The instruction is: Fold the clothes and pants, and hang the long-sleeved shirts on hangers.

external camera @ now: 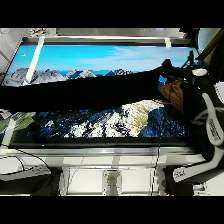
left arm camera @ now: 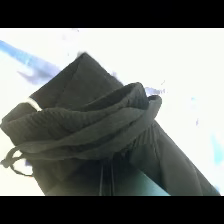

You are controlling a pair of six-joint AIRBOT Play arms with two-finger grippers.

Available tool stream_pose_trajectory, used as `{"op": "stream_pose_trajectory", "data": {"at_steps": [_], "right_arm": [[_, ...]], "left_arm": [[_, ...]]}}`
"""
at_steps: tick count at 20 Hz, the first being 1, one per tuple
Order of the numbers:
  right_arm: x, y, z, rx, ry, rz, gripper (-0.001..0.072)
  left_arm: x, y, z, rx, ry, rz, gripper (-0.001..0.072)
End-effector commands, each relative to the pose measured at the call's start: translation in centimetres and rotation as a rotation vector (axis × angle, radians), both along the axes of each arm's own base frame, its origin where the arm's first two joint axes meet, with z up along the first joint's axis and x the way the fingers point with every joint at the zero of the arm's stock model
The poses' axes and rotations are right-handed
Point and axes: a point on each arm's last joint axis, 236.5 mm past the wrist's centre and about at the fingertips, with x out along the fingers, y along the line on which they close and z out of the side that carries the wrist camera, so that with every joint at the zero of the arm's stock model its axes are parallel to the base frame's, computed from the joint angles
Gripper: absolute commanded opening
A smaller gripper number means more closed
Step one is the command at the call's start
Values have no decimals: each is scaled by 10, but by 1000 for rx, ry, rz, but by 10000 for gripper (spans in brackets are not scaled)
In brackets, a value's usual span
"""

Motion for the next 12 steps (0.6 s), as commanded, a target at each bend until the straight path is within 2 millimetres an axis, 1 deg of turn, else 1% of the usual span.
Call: {"op": "stream_pose_trajectory", "data": {"at_steps": [1,2,4,6,7,8,9,10,12], "right_arm": [[49,1,-33,27,6,-77,1],[56,2,-42,32,12,-87,1],[65,6,-52,29,10,-96,1],[72,13,-57,20,0,-102,2],[75,15,-58,14,-10,-114,2],[78,16,-57,8,-20,-126,38],[80,15,-54,7,-29,-130,213],[80,14,-48,11,-34,-119,398],[75,9,-39,5,-22,-55,409]], "left_arm": [[32,10,-18,56,-33,65,16],[38,13,-26,55,-38,87,16],[50,15,-39,70,-44,112,16],[62,9,-49,55,-60,125,17],[67,6,-52,56,-64,125,33],[70,4,-51,61,-67,122,142],[72,2,-47,68,-75,119,487],[73,2,-38,70,-87,115,697],[73,-1,-8,87,-137,117,696]]}}
